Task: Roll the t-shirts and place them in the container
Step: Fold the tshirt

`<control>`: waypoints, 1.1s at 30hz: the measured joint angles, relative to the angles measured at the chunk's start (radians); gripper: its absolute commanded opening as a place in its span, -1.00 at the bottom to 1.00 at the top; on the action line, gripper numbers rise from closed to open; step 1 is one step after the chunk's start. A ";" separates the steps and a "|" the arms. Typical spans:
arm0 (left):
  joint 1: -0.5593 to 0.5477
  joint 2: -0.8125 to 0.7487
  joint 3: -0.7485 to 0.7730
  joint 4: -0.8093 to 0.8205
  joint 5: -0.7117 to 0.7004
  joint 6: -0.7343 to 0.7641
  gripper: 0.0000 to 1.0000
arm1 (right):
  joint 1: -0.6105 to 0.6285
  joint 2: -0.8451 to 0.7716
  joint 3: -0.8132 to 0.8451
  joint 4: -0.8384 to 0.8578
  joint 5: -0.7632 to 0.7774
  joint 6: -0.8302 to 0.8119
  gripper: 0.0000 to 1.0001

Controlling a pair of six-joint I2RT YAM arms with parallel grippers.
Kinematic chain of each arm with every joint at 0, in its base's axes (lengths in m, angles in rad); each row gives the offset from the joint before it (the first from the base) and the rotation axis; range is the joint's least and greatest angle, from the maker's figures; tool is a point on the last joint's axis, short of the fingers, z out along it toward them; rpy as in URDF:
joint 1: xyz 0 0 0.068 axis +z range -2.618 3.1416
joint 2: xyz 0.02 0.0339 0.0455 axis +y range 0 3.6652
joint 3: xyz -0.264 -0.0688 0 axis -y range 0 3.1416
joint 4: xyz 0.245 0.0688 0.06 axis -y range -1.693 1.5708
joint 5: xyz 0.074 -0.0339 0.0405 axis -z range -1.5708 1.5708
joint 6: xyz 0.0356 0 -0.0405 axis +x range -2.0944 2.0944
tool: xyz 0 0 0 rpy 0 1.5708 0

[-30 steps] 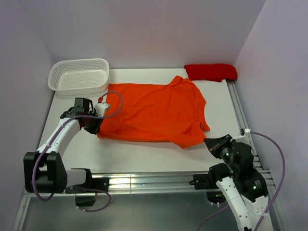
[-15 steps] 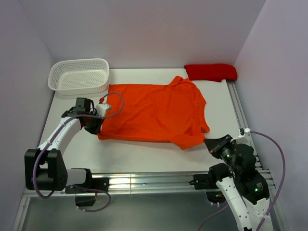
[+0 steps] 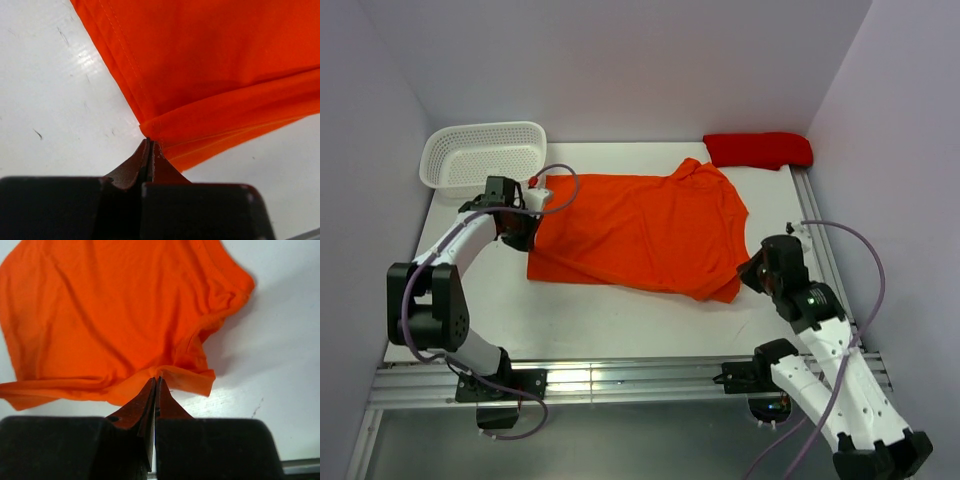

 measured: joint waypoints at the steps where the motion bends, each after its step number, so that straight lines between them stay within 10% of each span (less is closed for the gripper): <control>1: 0.000 0.025 0.013 0.008 -0.006 -0.006 -0.99 | 0.000 0.030 0.007 0.014 0.007 -0.004 -1.00; 33: -0.004 0.365 0.319 0.055 -0.095 -0.118 -0.99 | -0.225 0.783 0.302 0.344 -0.056 -0.196 -1.00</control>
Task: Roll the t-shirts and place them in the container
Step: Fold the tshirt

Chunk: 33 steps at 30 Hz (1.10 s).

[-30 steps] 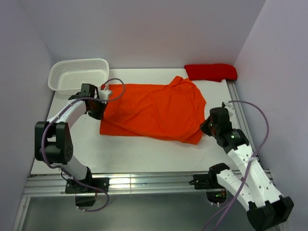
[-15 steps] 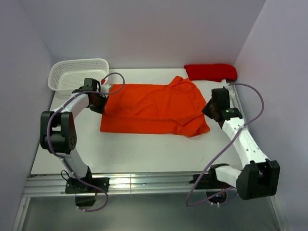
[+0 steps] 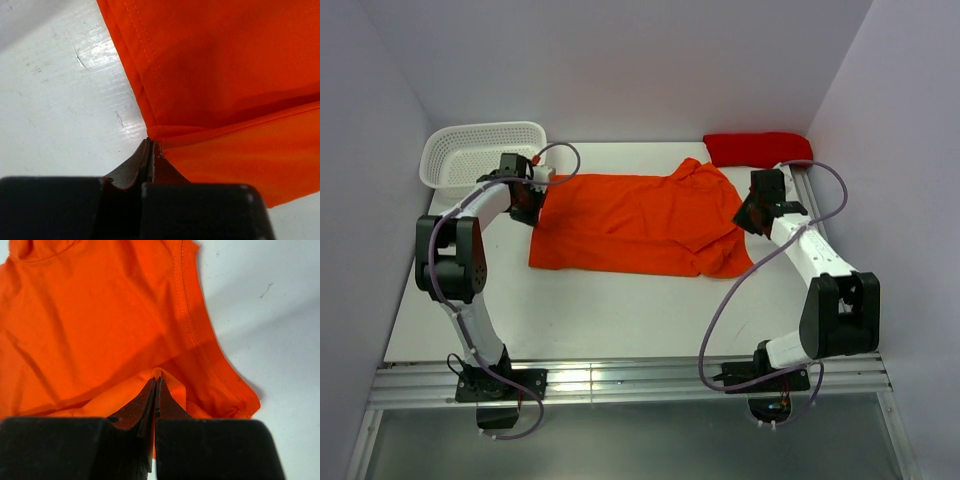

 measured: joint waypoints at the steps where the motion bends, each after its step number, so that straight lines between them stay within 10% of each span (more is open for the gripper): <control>1: 0.000 0.008 0.004 0.000 -0.003 0.000 -0.99 | 0.000 0.016 0.005 0.003 0.000 -0.002 -1.00; 7: 0.000 0.047 0.009 0.002 -0.021 -0.001 -0.99 | -0.001 0.075 0.025 0.017 -0.001 -0.007 -1.00; 13: 0.000 0.051 0.009 0.016 -0.026 -0.013 -0.07 | -0.001 0.114 0.053 0.019 0.000 -0.008 -0.98; 19: 0.000 0.033 0.008 0.031 -0.025 -0.016 0.35 | -0.001 0.221 0.146 0.015 -0.008 -0.011 -0.53; 33: 0.000 -0.198 -0.044 0.018 0.014 0.014 0.33 | 0.008 0.380 0.299 0.001 -0.099 -0.025 -0.11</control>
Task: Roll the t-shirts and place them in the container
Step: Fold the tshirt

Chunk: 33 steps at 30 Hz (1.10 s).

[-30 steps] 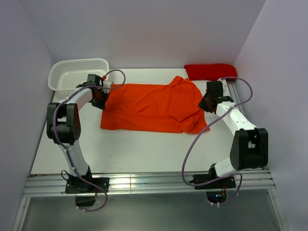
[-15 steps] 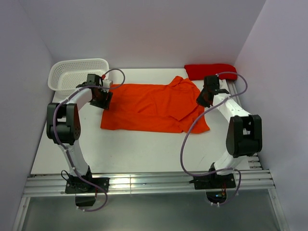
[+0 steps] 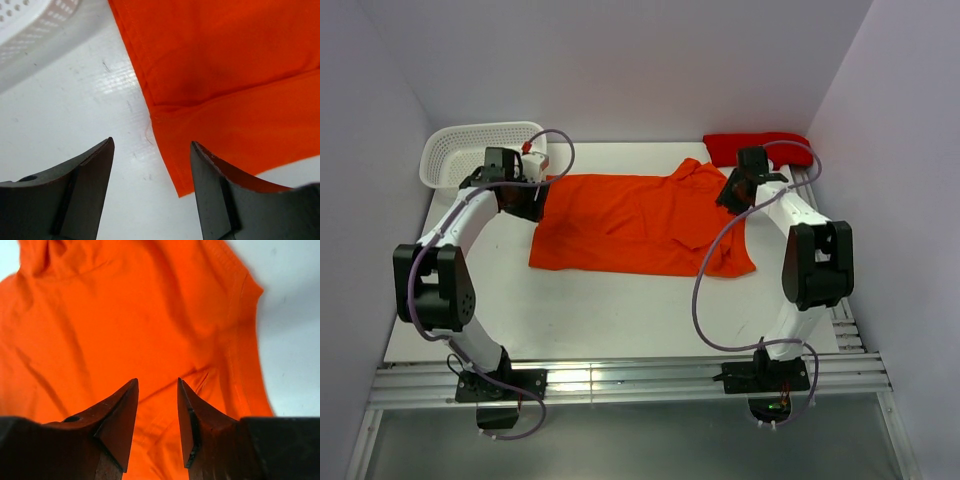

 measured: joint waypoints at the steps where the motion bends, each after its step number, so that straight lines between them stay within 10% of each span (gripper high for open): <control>1: 0.000 -0.012 -0.011 -0.009 0.010 0.001 0.32 | 0.008 -0.012 -0.006 -0.006 0.003 0.000 -0.11; 26: -0.038 -0.097 -0.135 -0.057 0.078 0.019 0.25 | 0.263 -0.130 -0.328 0.098 0.040 0.117 -0.13; 33: -0.039 -0.097 -0.135 -0.056 0.078 0.019 0.21 | 0.268 -0.116 -0.321 0.116 0.040 0.139 -0.86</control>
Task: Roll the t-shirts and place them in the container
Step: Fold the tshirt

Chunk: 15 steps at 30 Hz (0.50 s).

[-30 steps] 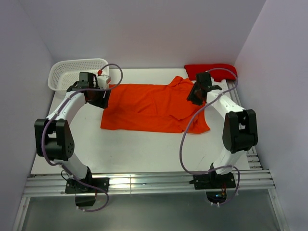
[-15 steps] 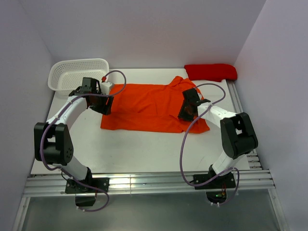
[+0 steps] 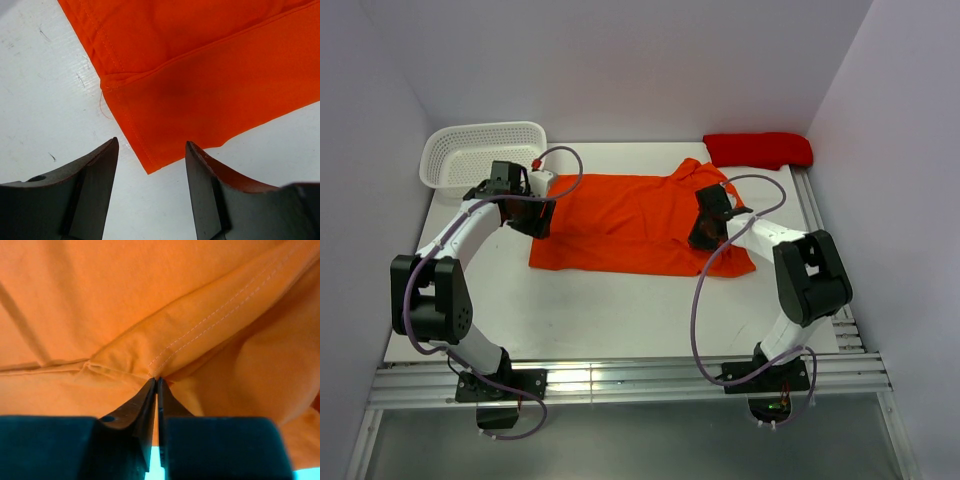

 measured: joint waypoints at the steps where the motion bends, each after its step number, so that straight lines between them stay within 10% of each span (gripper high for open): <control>1: -0.001 0.000 0.000 0.000 0.000 0.000 0.21 | 0.000 0.008 0.007 -0.002 0.000 0.002 -0.91; 15: -0.012 0.024 0.000 0.000 -0.004 0.000 0.19 | 0.000 0.253 0.435 -0.131 0.039 -0.052 -0.80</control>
